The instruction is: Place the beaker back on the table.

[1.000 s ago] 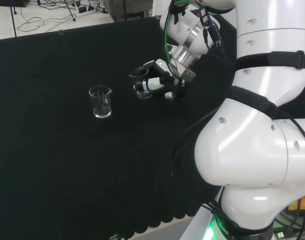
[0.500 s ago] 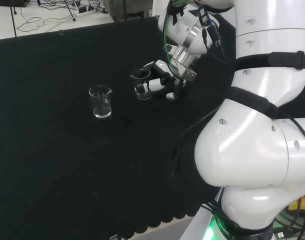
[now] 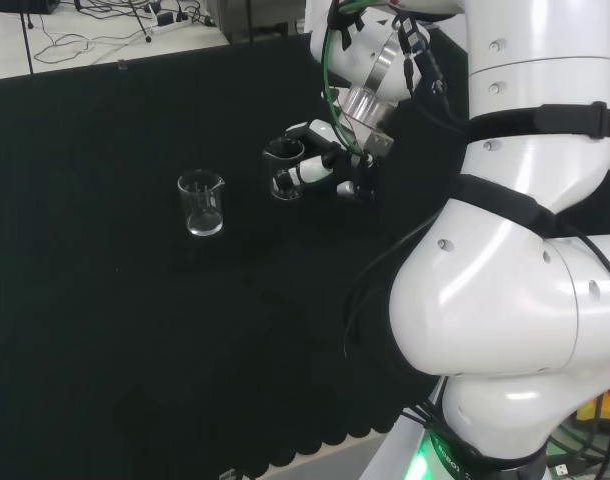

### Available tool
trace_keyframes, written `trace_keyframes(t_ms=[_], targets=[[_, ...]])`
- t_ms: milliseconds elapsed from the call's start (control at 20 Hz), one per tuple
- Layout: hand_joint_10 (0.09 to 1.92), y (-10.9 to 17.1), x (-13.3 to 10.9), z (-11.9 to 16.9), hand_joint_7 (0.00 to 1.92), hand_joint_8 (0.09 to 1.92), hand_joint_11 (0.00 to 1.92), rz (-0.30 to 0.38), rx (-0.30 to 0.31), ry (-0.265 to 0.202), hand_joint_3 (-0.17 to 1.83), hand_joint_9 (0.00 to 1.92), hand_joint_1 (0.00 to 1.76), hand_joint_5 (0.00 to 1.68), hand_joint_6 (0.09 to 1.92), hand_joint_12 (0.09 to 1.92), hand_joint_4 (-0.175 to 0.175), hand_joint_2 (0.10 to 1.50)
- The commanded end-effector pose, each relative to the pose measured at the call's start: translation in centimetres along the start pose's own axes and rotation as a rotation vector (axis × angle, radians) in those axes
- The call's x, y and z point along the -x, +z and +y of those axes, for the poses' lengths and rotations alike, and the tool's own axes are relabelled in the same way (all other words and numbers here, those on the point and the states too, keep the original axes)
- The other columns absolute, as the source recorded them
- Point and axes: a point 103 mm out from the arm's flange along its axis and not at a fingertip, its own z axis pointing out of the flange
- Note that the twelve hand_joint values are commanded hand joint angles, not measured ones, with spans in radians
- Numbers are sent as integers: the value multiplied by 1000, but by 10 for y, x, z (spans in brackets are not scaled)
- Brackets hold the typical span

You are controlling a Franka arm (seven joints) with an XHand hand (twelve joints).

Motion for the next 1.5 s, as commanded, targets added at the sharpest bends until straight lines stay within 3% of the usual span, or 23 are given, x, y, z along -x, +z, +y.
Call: trace_keyframes(t_ms=[50, 350, 550, 1100, 1300, 1500], targets=[[549, 0, 3, -6, 941, 87, 234, 3, -17, 23, -175, 689, 1004, 532, 798, 1356, -56, 906], [574, 1, -9, -4, 905, 87, 205, -6, -14, 19, -175, 653, 971, 467, 750, 1367, -64, 893], [589, -18, -9, -12, 880, 87, 186, -1, -5, 13, -175, 624, 949, 454, 724, 1374, -65, 886], [658, -17, -11, -18, 775, 87, 63, -38, -61, 81, -175, 484, 885, 433, 625, 1426, -64, 869], [665, -20, -14, -18, 741, 87, 42, -44, -49, 83, -175, 458, 883, 431, 611, 1429, -66, 869], [700, -28, -21, -18, 591, 87, 4, -51, -43, 77, -175, 338, 869, 388, 524, 1407, -70, 863]])
